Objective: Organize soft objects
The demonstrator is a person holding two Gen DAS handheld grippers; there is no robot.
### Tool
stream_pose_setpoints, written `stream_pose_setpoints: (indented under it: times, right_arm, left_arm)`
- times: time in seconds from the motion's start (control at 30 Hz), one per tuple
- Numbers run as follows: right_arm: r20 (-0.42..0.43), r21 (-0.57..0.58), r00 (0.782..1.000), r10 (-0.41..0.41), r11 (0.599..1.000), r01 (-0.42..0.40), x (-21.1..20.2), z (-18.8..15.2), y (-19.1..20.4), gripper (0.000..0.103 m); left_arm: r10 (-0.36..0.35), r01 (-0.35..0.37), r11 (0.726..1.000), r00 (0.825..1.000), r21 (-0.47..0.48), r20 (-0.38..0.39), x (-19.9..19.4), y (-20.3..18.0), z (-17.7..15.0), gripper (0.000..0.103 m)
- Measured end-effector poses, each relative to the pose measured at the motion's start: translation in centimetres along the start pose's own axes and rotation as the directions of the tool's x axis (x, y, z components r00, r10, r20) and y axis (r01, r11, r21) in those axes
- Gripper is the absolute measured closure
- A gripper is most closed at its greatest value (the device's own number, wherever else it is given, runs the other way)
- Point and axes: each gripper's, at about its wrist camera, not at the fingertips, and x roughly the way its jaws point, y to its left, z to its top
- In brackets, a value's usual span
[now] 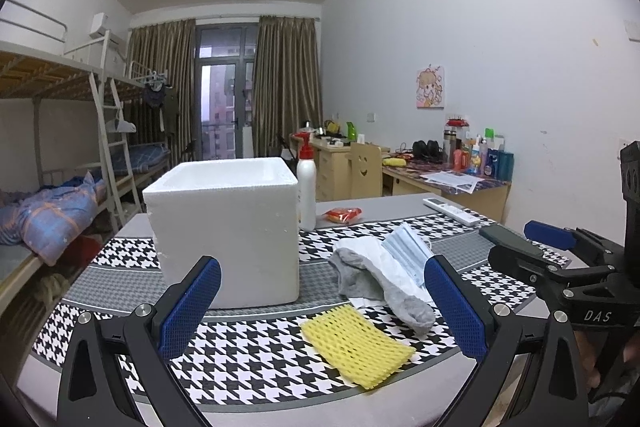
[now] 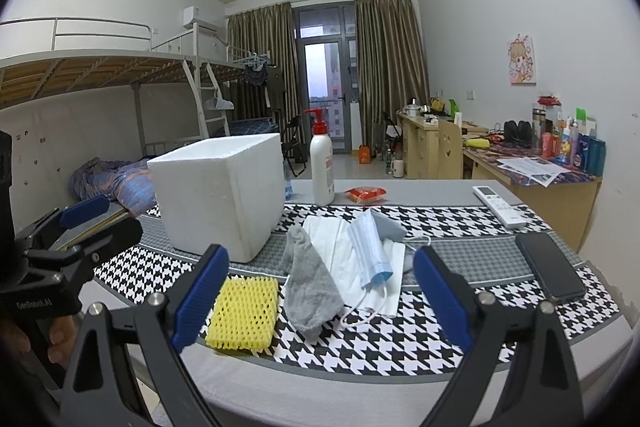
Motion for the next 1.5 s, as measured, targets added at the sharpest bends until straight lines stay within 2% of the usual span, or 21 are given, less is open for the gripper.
stream_pose_setpoints:
  times: [0.53, 0.87, 1.0, 1.2, 1.5]
  right_arm:
    - [-0.012, 0.004, 1.0, -0.013, 1.0, 0.013, 0.5, 0.1, -0.4, 0.007]
    - [-0.055, 0.025, 0.998, -0.024, 0.999, 0.025, 2.1, -0.1, -1.4, 0.007]
    - [-0.076, 0.033, 0.997, -0.017, 0.999, 0.019, 3.0, -0.3, -1.7, 0.007]
    - [-0.094, 0.029, 0.995, -0.02, 0.999, 0.022, 3.9, -0.5, -2.0, 0.007]
    - [-0.127, 0.041, 0.992, -0.024, 0.999, 0.03, 5.5, -0.6, -2.7, 0.007]
  left_arm:
    - [-0.027, 0.027, 1.0, 0.999, -0.003, -0.028, 1.0, -0.3, -0.5, 0.001]
    - [-0.044, 0.047, 0.998, 0.995, 0.033, -0.088, 2.5, -1.0, -1.5, 0.001]
    - [-0.064, 0.066, 0.998, 0.99, 0.015, -0.123, 3.3, -1.0, -1.9, 0.001]
    - [-0.059, 0.061, 0.998, 0.983, 0.007, -0.174, 4.6, -1.0, -2.6, 0.001]
    - [-0.056, 0.059, 0.998, 0.976, 0.007, -0.211, 5.9, -1.1, -3.2, 0.001]
